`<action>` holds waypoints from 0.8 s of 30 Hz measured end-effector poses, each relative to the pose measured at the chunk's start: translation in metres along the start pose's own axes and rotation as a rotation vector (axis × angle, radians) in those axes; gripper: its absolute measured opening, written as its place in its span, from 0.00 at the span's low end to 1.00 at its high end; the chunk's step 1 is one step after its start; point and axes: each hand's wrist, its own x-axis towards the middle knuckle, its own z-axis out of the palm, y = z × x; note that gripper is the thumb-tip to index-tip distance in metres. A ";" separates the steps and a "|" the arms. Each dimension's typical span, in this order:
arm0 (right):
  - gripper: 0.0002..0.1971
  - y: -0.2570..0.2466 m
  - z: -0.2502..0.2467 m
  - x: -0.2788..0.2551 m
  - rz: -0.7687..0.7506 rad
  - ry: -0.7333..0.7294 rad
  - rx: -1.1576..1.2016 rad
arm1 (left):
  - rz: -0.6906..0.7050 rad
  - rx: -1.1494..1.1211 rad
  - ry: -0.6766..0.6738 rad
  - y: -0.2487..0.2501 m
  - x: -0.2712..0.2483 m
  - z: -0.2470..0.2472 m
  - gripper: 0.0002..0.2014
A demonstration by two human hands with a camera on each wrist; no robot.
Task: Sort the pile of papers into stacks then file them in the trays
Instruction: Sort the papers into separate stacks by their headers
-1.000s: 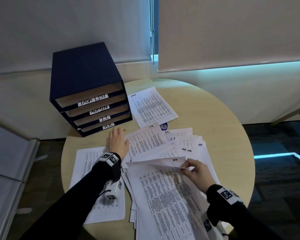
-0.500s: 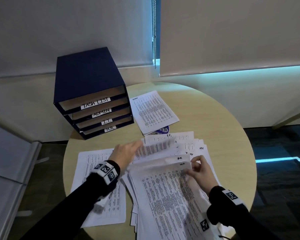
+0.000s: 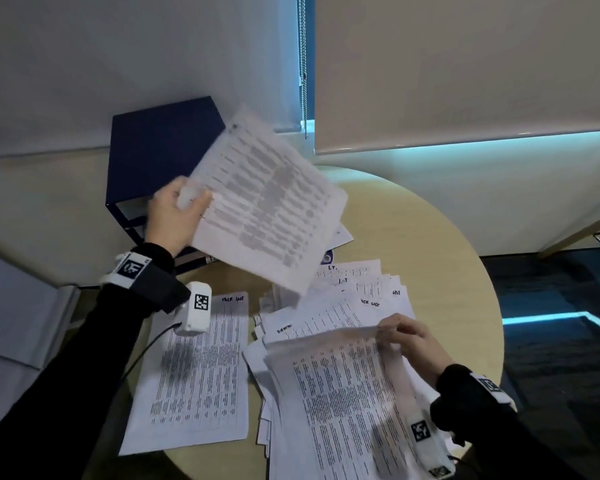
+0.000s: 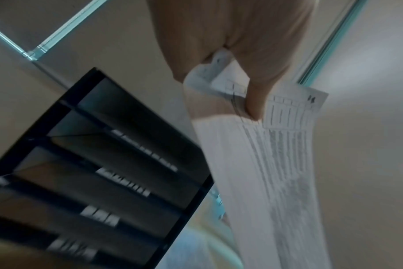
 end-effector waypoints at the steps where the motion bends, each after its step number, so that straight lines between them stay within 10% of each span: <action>1: 0.08 -0.003 -0.002 0.000 0.010 0.003 0.050 | -0.069 -0.020 -0.096 -0.008 -0.006 0.005 0.08; 8: 0.15 -0.012 0.001 0.001 0.093 -0.011 0.018 | -0.444 0.056 -0.504 -0.064 -0.057 0.044 0.11; 19: 0.12 -0.018 0.041 0.030 0.009 0.091 -0.143 | -0.428 0.130 -0.807 -0.052 -0.093 0.079 0.09; 24: 0.03 -0.046 0.038 0.031 -0.154 0.277 -0.161 | -0.517 -0.228 -0.641 -0.017 -0.092 0.075 0.25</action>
